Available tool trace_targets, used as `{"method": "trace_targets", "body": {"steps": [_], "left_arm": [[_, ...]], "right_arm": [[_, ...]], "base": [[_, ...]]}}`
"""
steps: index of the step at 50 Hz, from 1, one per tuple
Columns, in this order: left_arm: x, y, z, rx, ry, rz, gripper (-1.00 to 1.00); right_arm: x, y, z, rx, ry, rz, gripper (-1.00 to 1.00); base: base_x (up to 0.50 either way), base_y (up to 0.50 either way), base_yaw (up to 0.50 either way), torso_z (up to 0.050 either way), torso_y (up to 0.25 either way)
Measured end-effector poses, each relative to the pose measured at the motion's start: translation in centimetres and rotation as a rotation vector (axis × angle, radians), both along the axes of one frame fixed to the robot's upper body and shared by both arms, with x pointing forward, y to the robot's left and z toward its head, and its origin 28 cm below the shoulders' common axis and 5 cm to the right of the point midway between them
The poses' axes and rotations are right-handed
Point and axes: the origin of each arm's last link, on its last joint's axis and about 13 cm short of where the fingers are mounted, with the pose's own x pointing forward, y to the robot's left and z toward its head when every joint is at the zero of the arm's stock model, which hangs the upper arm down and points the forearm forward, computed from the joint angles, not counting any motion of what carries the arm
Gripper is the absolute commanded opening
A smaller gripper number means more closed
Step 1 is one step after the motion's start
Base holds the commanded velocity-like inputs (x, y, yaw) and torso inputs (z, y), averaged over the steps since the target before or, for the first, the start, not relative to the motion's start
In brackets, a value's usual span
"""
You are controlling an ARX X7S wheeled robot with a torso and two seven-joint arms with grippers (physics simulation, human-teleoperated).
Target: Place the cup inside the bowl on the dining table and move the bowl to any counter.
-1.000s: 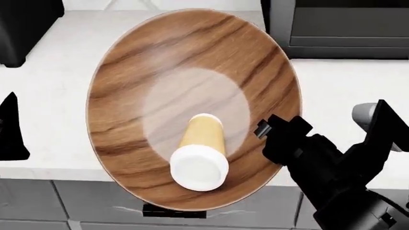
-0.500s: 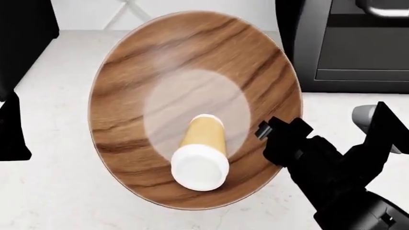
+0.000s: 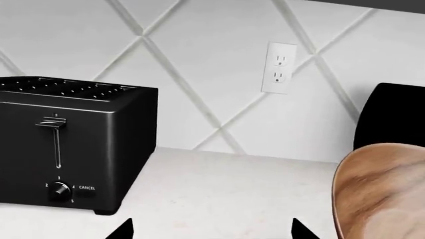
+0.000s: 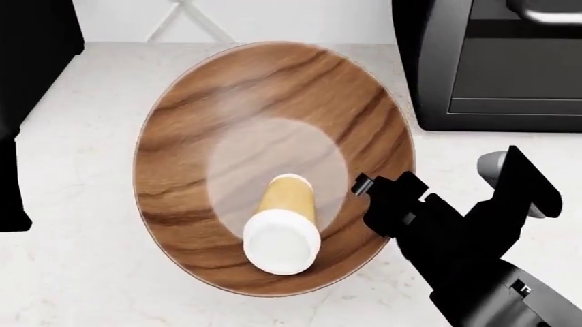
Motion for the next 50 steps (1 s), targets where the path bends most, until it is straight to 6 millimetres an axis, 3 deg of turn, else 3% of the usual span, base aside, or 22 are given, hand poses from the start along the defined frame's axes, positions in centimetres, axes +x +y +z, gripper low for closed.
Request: {"method": "trace_targets", "body": {"steps": [28,50], "left_arm": [[0.0,0.2,-0.1,-0.002,0.001,-0.001,1.00],[-0.1,0.1,-0.2,-0.004,0.003,-0.004,1.00]], "right_arm": [[0.2,0.4,-2.8,-0.038,0.098,0.010,-1.00],[0.2,0.3,-3.6,-0.032,0.108,0.001,-1.00]], "base": [[0.00,0.00,0.00,0.000,0.001],[0.00,0.00,0.00,0.000,0.000]]}}
